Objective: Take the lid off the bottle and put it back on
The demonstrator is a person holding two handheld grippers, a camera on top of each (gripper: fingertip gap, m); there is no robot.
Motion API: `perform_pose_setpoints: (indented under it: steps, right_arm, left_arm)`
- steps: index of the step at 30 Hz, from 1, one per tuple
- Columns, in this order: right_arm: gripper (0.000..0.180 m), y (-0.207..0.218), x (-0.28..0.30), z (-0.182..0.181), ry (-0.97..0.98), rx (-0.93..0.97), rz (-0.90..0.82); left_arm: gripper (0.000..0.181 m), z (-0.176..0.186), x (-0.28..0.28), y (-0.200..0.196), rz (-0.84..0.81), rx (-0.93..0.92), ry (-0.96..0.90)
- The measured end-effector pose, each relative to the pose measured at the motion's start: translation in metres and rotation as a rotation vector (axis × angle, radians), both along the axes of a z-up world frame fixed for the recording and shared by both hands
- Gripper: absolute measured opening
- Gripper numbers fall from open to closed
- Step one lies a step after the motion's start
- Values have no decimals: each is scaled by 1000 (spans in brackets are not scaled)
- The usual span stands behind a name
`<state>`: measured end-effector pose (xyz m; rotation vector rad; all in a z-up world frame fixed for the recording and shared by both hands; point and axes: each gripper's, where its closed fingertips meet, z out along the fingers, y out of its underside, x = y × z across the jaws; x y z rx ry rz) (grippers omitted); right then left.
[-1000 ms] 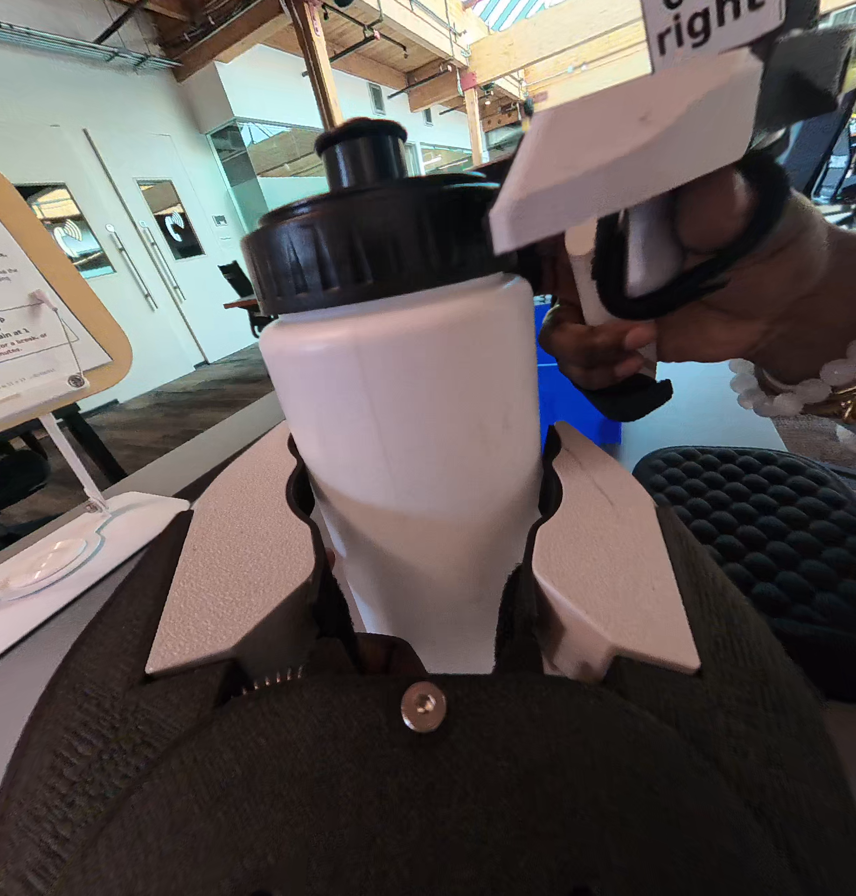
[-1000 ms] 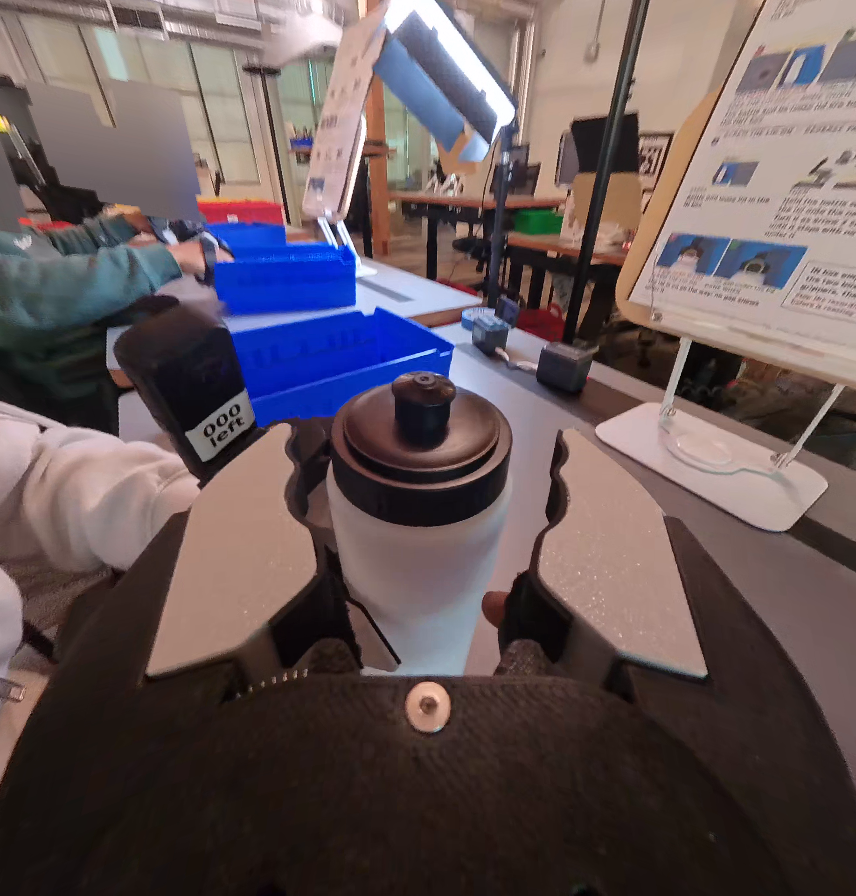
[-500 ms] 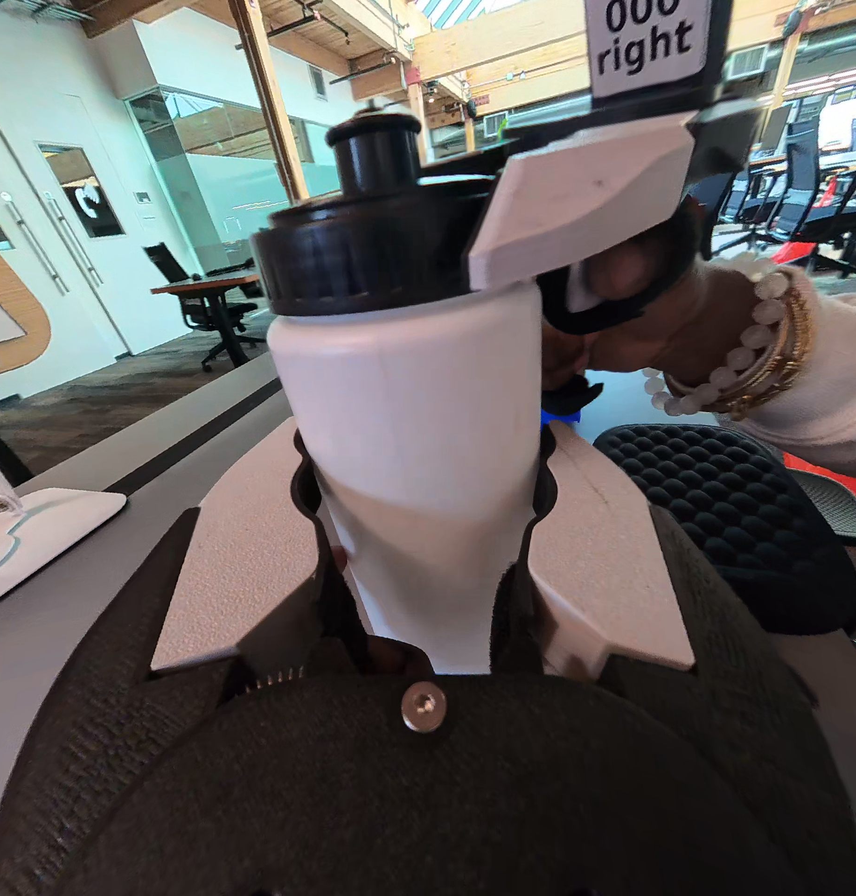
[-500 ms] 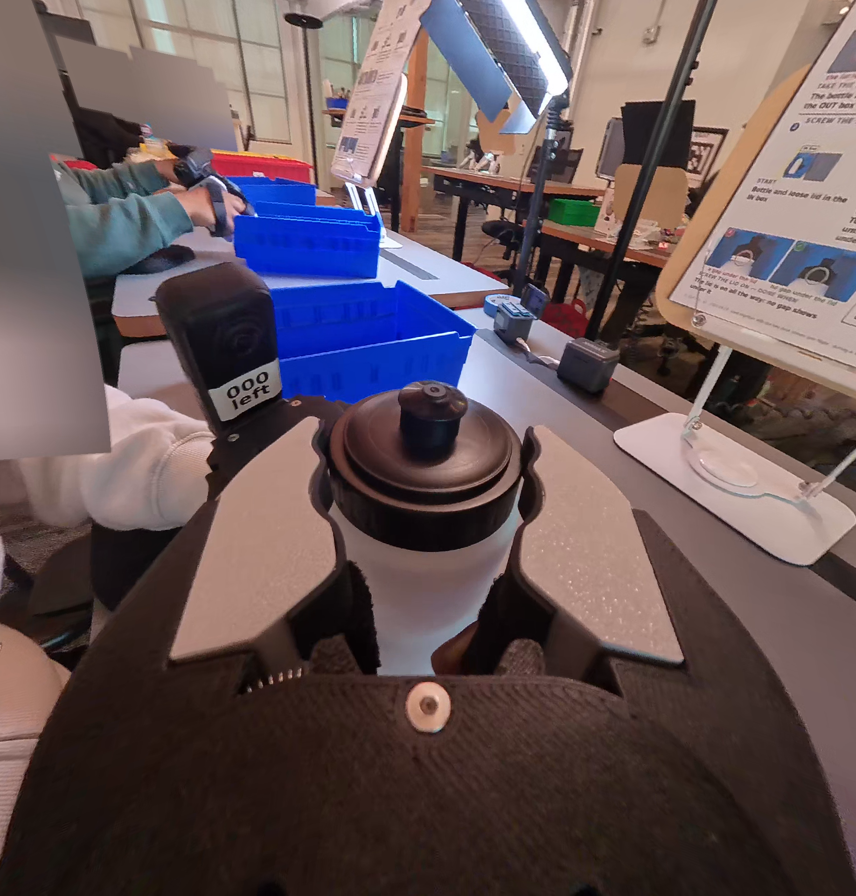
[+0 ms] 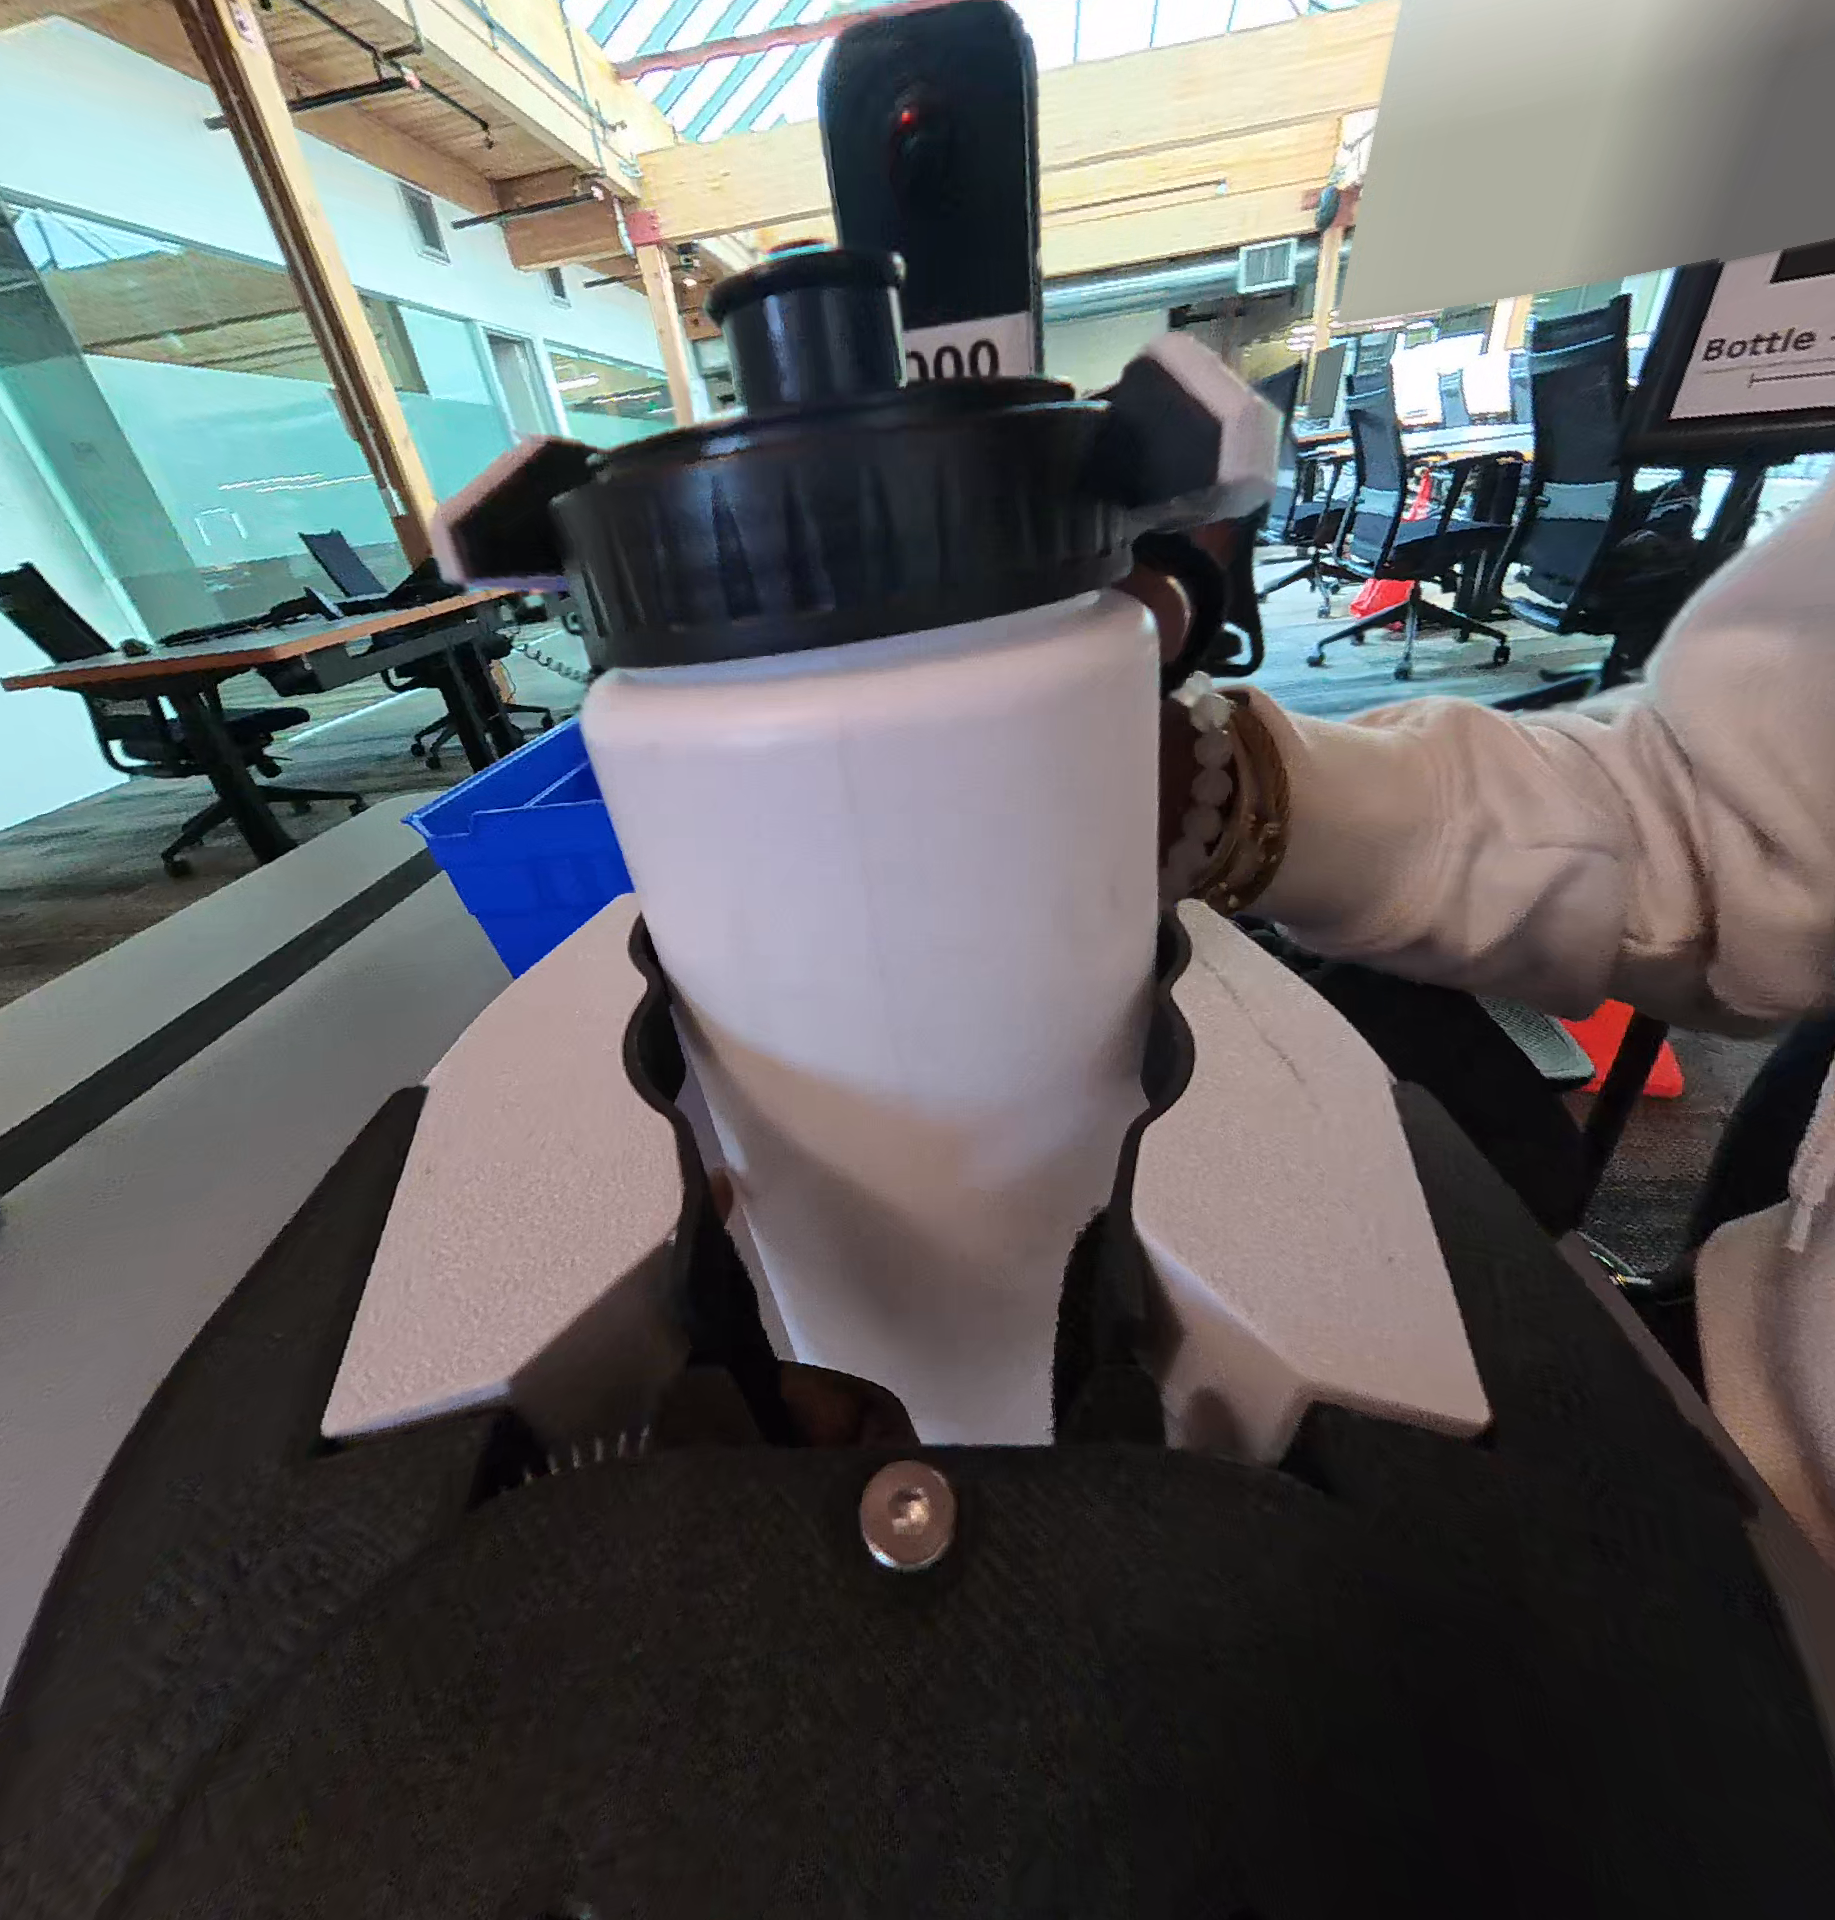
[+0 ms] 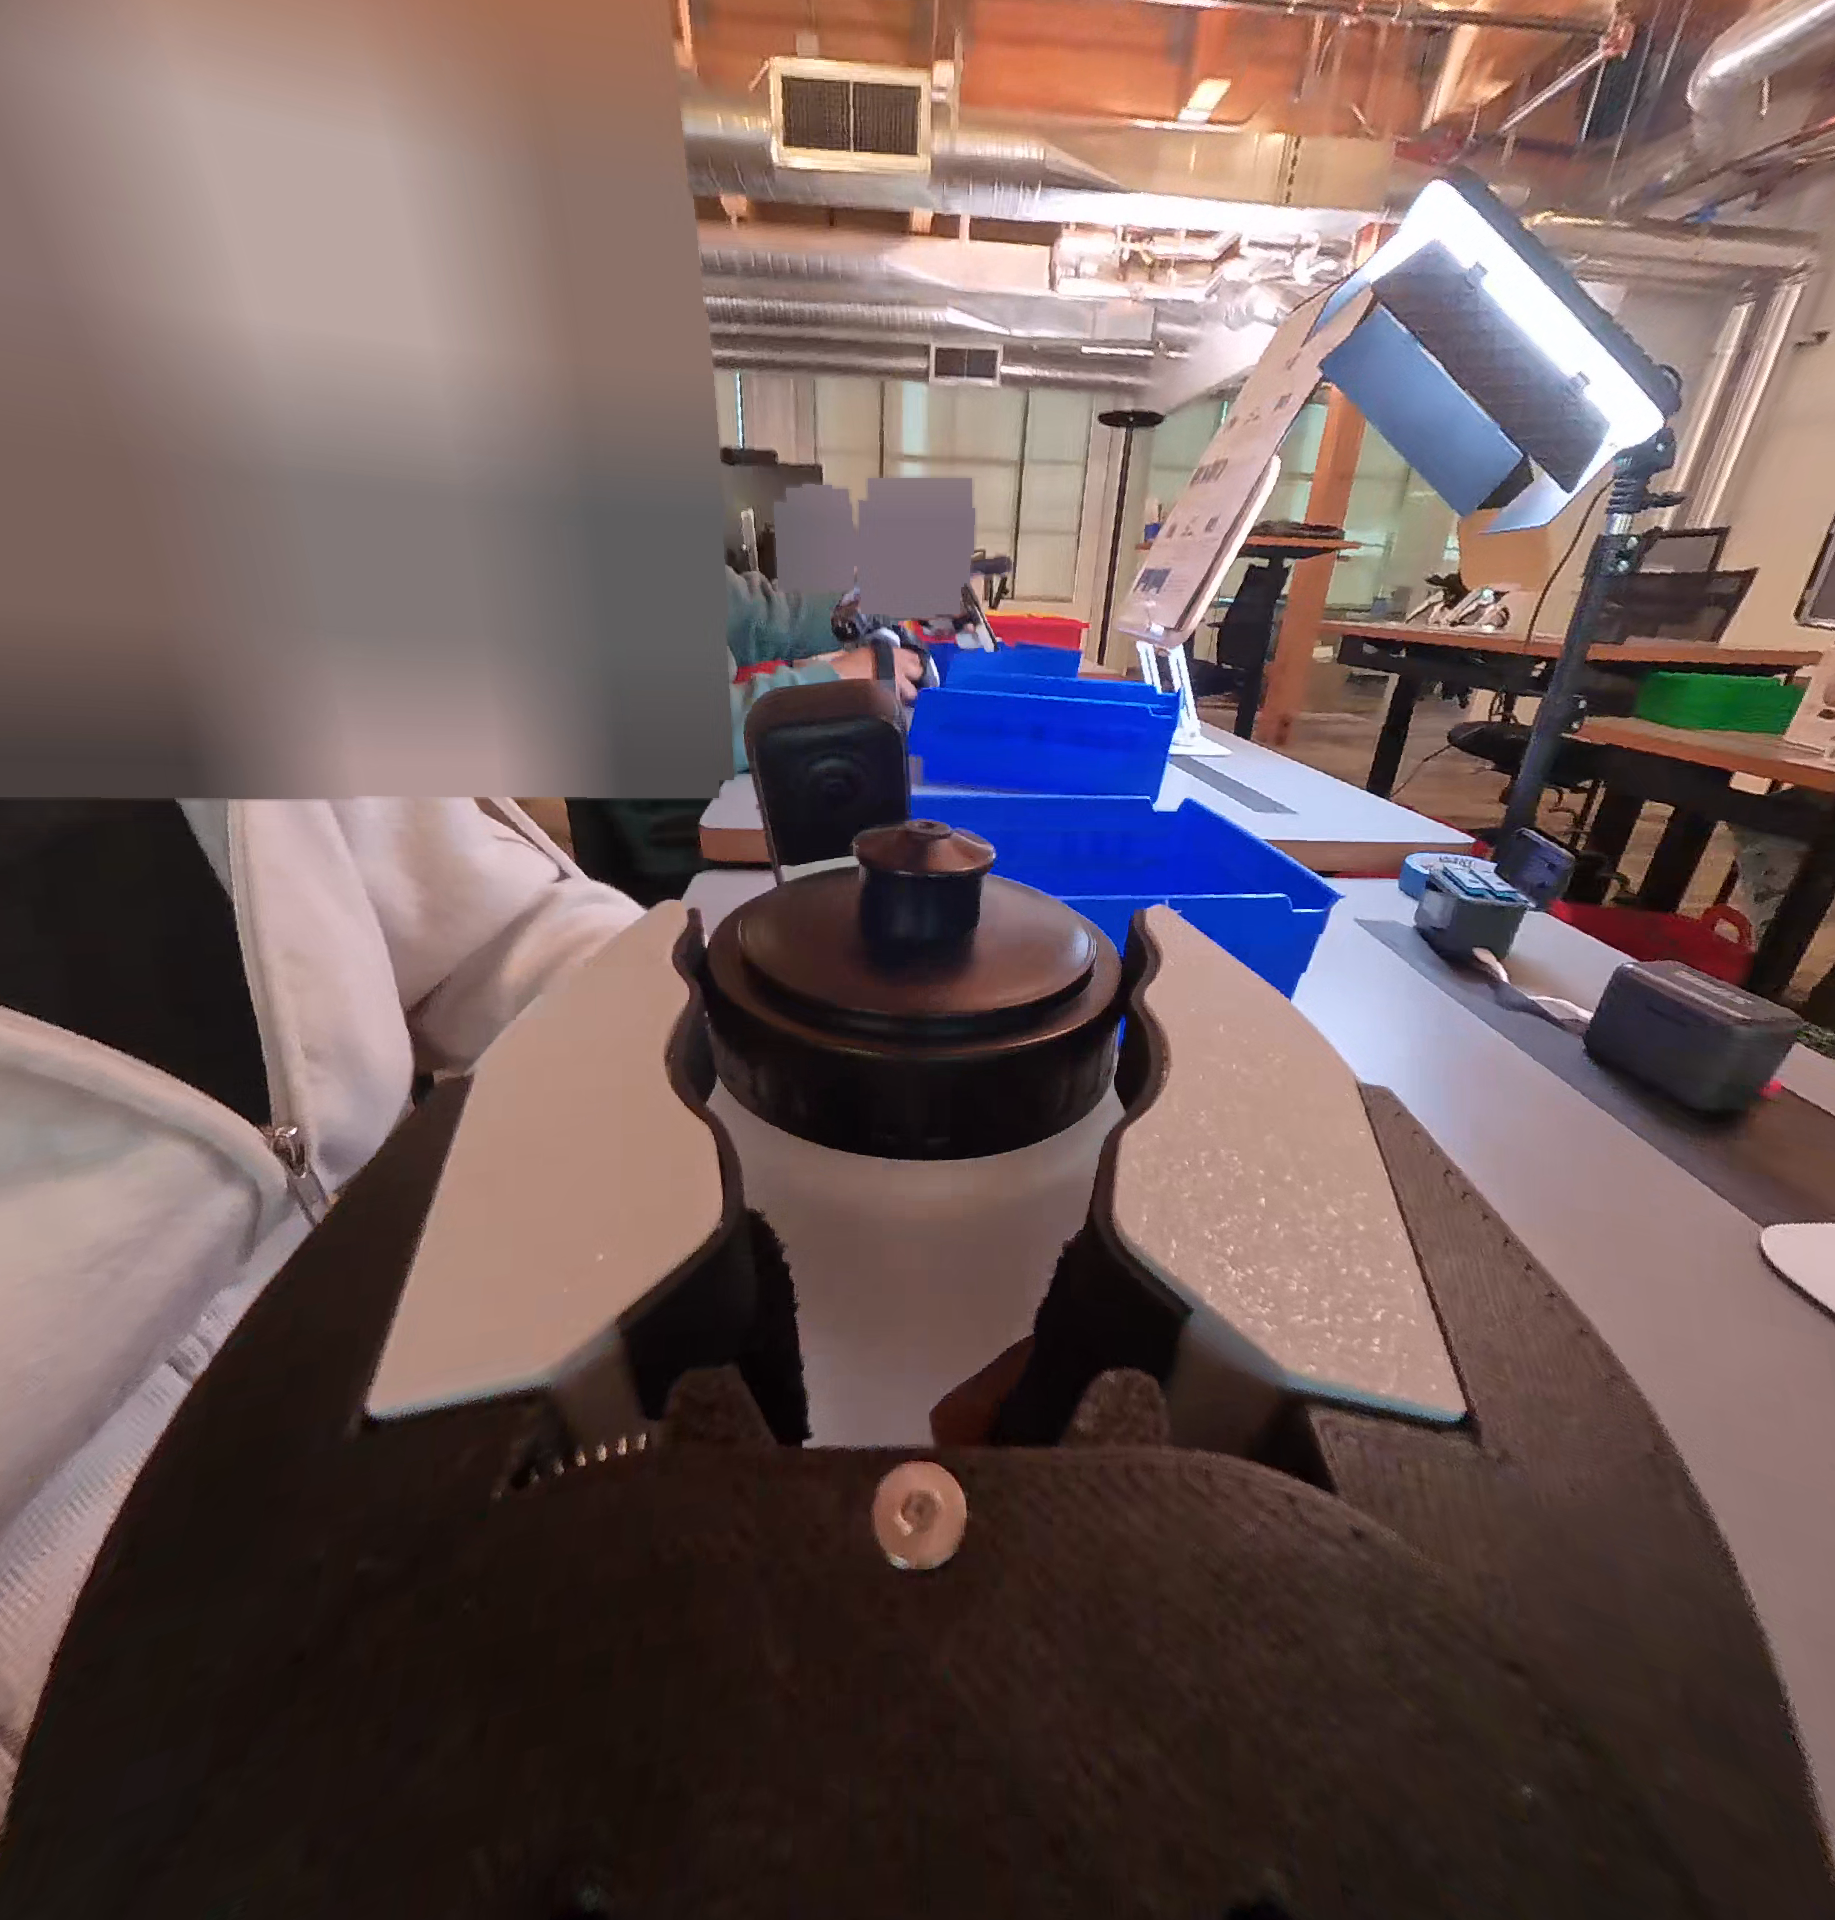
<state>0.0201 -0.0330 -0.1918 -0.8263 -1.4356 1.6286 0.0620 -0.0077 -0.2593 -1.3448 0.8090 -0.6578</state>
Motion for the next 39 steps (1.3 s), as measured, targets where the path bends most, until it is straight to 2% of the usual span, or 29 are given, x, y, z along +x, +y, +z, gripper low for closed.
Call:
perform_pose_setpoints:
  steps: [3, 6, 10, 13, 18, 19, 24, 25, 27, 29, 33, 35, 37, 39]
  right_arm:
    - [76, 9, -4, -1, -27, -82, -84]
    - [90, 26, -1, 6, 5, -167, -327]
    - [88, 29, 4, 8, 0, -41, -574]
    - [81, 30, 0, 8, -35, -1, -606]
    - [100, 27, -8, 8, -100, 35, -570]
    - [98, 26, -9, 7, -102, 33, -588]
    - [87, 33, -20, -12, -166, 144, -841]
    - [84, 32, -20, -9, -140, 137, -847]
    - [82, 29, -20, -9, -136, 122, -786]
    - [81, 22, -19, -9, -128, 108, -655]
    - [79, -5, -9, -8, -84, 122, -236]
    - [79, -15, -3, -6, -32, 81, -54]
    - [79, -13, -3, -4, 23, 28, -16]
    - [78, -4, -4, -2, 75, -17, -72]
  left_arm:
    - [89, 1, -8, 6, 104, -1, -30]
    - [89, 1, -12, 12, 205, 21, -18]
    - [89, 1, -10, 13, 236, 52, -9]
    - [89, 1, -13, 15, 241, 32, -19]
    - [89, 1, -14, 15, 274, 42, -12]
    - [89, 1, -15, 17, 293, 40, -14]
    - [89, 2, -15, 17, 349, 75, -15]
    - [89, 2, -15, 17, 332, 67, -24]
    - [89, 2, -15, 14, 264, 42, -34]
    - [89, 2, -12, 8, 159, 29, -45]
    - [88, 0, 0, -11, -54, 16, -51]
    - [88, 1, 4, -16, -104, -6, -75]
    - [88, 1, 3, -14, -90, -14, -88]
    - [88, 2, -3, -5, -14, -21, -98]
